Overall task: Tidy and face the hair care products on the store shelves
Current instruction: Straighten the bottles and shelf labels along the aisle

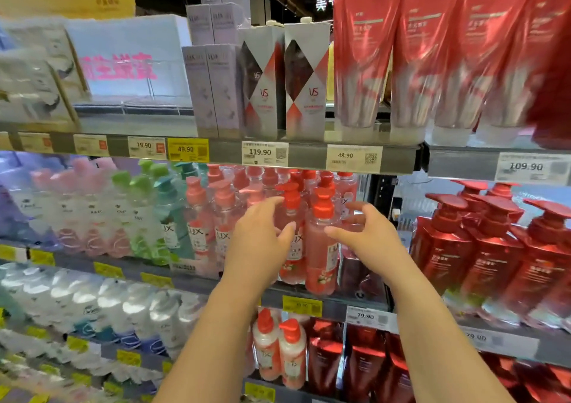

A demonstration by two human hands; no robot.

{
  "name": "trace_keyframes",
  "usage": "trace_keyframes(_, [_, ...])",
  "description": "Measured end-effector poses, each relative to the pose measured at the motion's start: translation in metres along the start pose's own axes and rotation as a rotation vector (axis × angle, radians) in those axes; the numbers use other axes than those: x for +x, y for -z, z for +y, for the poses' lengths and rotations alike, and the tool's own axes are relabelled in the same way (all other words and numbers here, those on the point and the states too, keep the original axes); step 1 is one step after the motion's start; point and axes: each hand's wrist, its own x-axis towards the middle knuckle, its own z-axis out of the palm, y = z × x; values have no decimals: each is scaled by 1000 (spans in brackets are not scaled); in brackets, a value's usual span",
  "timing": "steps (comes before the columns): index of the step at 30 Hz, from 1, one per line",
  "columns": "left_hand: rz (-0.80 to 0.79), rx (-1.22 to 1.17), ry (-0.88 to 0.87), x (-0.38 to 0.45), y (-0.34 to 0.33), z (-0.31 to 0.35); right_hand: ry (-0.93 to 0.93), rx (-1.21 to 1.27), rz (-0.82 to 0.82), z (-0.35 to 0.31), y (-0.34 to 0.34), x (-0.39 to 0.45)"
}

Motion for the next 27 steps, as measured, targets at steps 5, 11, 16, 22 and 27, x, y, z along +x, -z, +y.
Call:
trace_keyframes(5, [-86, 3, -52, 26, -18, -7, 16, -14, -68, 5, -12, 12])
trace_keyframes(11, [-262, 81, -95, 49, -26, -14, 21, -5, -36, 8, -21, 20])
trace_keyframes(16, [-260, 166, -167, 51, -29, -16, 30, -58, 90, 9, -28, 19])
trace_keyframes(22, [-282, 163, -246, 50, -25, -18, -1, -151, 159, 14, -36, 13])
trace_keyframes(27, [-313, 180, -280, 50, -20, -23, -36, -92, 76, 10, -32, 7])
